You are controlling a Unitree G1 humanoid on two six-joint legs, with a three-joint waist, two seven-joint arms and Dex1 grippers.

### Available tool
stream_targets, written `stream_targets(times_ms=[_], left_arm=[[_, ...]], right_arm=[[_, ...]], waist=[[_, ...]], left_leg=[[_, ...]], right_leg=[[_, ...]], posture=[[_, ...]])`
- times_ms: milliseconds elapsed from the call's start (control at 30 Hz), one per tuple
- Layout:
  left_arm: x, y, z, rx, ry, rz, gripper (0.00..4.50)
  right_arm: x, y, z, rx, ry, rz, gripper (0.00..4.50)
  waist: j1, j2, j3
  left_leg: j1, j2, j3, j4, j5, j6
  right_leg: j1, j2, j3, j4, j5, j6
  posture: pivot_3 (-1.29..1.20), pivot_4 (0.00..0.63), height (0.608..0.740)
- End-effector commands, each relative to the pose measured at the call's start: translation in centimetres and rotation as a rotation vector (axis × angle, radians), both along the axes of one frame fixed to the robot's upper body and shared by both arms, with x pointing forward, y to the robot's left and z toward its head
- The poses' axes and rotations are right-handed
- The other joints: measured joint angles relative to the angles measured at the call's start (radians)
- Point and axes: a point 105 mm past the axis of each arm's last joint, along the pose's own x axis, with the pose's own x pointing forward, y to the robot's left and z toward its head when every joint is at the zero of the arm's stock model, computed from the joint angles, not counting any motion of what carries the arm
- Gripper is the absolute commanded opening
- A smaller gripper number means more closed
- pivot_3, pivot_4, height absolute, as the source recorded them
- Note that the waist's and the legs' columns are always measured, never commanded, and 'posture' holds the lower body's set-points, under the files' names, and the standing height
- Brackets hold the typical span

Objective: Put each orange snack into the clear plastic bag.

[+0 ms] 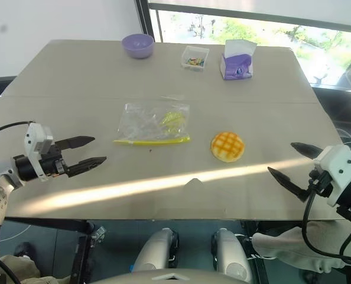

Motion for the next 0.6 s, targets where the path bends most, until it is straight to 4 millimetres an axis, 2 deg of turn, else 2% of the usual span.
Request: stream_targets(times_ms=[33,133,367,467,600], left_arm=[[0.3,-1.0,1.2,-0.012,-0.049,-0.034,4.47],[1.1,-2.4,1.6,-0.039,-0.074,-0.059,4.47],[1.8,-3.0,2.1,-0.044,-0.101,-0.056,4.47],[2.4,-2.9,1.7,0.02,-0.133,-0.026,4.47],[3.5,-2.3,2.1,0.149,-0.271,0.045,4.47]], right_arm=[[-0.1,0.2,1.0,-0.021,-0.039,0.006,4.5],[0.4,0.5,0.8,-0.008,-0.045,0.01,4.5],[1.4,1.8,0.9,0.007,-0.071,0.044,4.5],[1.8,2.8,1.1,0.021,-0.087,0.076,4.5],[2.2,4.2,1.2,0.038,-0.099,0.124,4.5]], waist=[[0.0,0.0,0.0],[0.006,0.0,0.0],[0.01,0.0,0.0],[0.012,0.0,0.0],[0.013,0.0,0.0]], left_leg=[[0.0,0.0,0.0,0.0,0.0,0.0],[0.0,-0.001,0.0,0.001,0.0,0.0],[0.0,-0.001,0.001,0.001,0.0,0.001],[0.0,-0.001,0.001,0.001,0.0,0.001],[-0.001,-0.002,0.001,0.002,0.0,0.002]], right_leg=[[0.0,0.0,0.0,0.0,0.0,0.0],[0.0,0.0,0.001,0.0,0.0,0.0],[0.0,0.001,0.002,0.0,0.003,-0.001],[0.0,0.001,0.002,0.0,0.003,-0.001],[0.0,0.001,0.003,0.0,0.003,0.0]], posture=[[0.0,0.15,0.74],[0.0,0.15,0.74],[0.0,0.15,0.74],[0.0,0.15,0.74],[0.0,0.15,0.74]])
